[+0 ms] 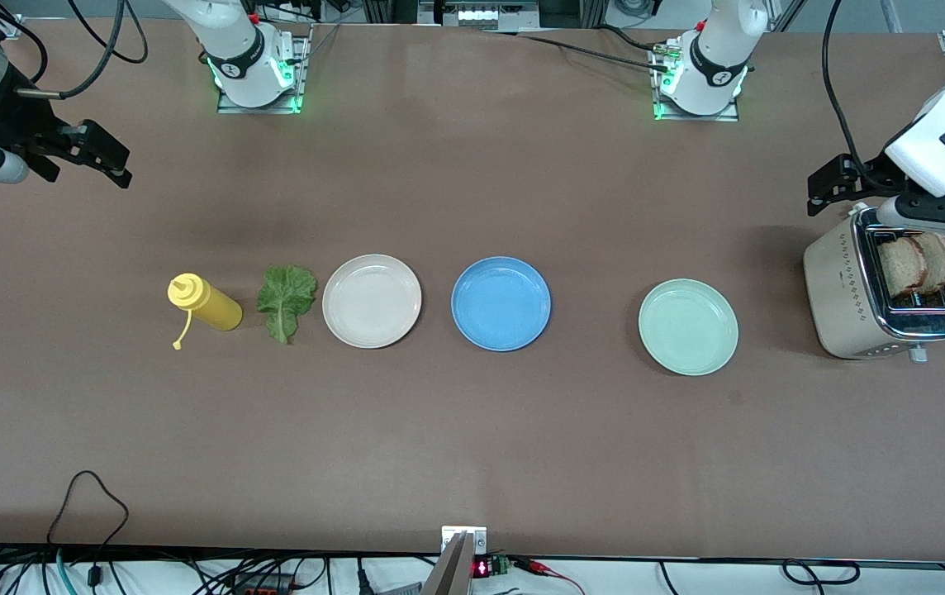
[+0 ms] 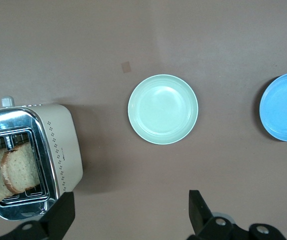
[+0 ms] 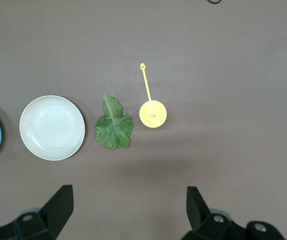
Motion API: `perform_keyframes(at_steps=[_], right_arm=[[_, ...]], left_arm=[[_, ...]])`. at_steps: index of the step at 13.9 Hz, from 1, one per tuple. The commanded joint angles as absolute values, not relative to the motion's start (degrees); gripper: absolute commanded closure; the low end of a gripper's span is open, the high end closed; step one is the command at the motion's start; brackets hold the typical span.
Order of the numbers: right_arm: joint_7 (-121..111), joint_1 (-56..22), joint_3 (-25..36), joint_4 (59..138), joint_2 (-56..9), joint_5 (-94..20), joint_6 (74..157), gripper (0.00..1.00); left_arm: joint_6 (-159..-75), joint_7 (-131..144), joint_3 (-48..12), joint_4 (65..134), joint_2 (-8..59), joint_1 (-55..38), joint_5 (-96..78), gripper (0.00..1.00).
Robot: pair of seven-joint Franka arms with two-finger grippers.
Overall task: Make sandwich in blue plate with both arms
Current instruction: 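Reach the right gripper to the lettuce while the left gripper reaches the toaster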
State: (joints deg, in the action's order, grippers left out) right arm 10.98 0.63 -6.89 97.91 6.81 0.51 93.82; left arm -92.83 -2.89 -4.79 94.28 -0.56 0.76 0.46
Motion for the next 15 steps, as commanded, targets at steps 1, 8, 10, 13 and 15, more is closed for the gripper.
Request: perform_keyframes(at_steps=[1,8,10,13,15], right_arm=[[11.69,0.97,-7.03,101.33,9.84,1.05,94.92,0.0],[11.16,0.88,-7.03,101.87,9.15,1.05,94.93,0.0],[11.25,0.36,-7.21,104.05,7.83,1.05,95.79,0.0],[11.69,-3.07,-7.29,104.33,3.0,0.97,98.51,0.0],[11.78,-5.44,-7.21,104.5,-0.42,0.97,101.41,0.0]], left_arm=[[-92.28,-2.64,-4.92,94.92,-1.58,0.88,1.76,0.0],[-91.67,-2.72,-5.01,94.92,-1.49,0.97,1.76,0.0],[-91.58,-2.29,-4.92,94.92,-1.32,0.97,1.76,0.0],[-89.75,-2.46,-4.92,94.83,-0.44,0.88,1.76,0.0],[-88.68,-2.29,-4.66,94.75,1.74,0.88,1.76,0.0]])
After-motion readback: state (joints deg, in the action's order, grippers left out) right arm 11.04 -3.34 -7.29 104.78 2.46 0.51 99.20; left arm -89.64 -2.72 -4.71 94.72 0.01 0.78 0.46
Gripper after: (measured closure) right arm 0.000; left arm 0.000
